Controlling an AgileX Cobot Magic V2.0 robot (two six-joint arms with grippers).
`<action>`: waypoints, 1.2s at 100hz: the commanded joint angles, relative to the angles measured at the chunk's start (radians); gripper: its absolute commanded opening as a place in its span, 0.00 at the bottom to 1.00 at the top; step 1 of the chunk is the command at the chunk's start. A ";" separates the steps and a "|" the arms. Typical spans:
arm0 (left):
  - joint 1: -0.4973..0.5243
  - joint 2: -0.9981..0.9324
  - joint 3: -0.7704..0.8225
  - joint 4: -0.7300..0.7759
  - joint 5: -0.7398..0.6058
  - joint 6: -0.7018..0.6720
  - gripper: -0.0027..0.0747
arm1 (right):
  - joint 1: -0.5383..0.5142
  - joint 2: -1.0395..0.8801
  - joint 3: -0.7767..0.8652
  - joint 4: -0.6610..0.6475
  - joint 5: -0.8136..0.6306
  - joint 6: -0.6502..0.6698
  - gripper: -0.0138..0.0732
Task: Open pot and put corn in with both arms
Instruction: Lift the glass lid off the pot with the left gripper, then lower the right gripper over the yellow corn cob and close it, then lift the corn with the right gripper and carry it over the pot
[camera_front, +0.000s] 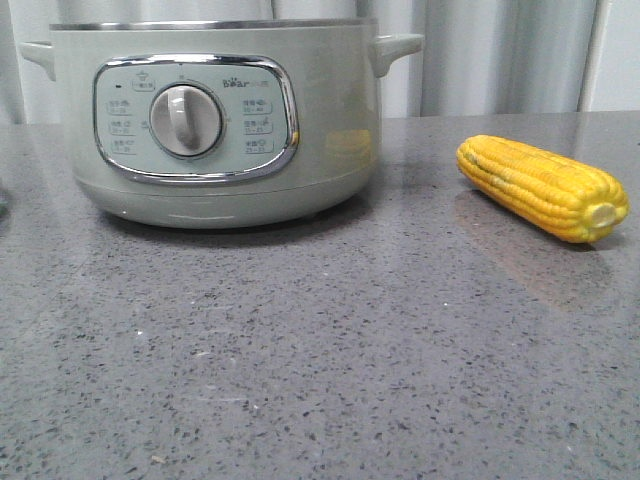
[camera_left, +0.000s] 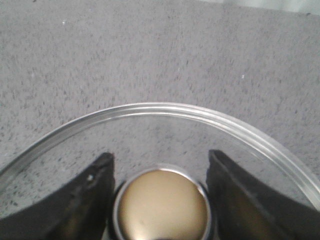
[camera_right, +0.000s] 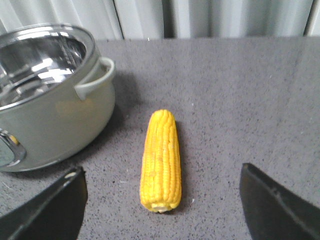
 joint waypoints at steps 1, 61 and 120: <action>-0.005 -0.041 -0.034 0.005 -0.090 -0.011 0.55 | -0.004 0.055 -0.035 0.010 -0.088 -0.009 0.76; -0.005 -0.695 -0.034 0.005 0.104 -0.011 0.51 | -0.001 0.653 -0.312 0.029 0.014 -0.074 0.76; -0.005 -1.018 -0.034 0.002 0.355 -0.011 0.41 | 0.057 0.838 -0.371 0.081 0.075 -0.081 0.08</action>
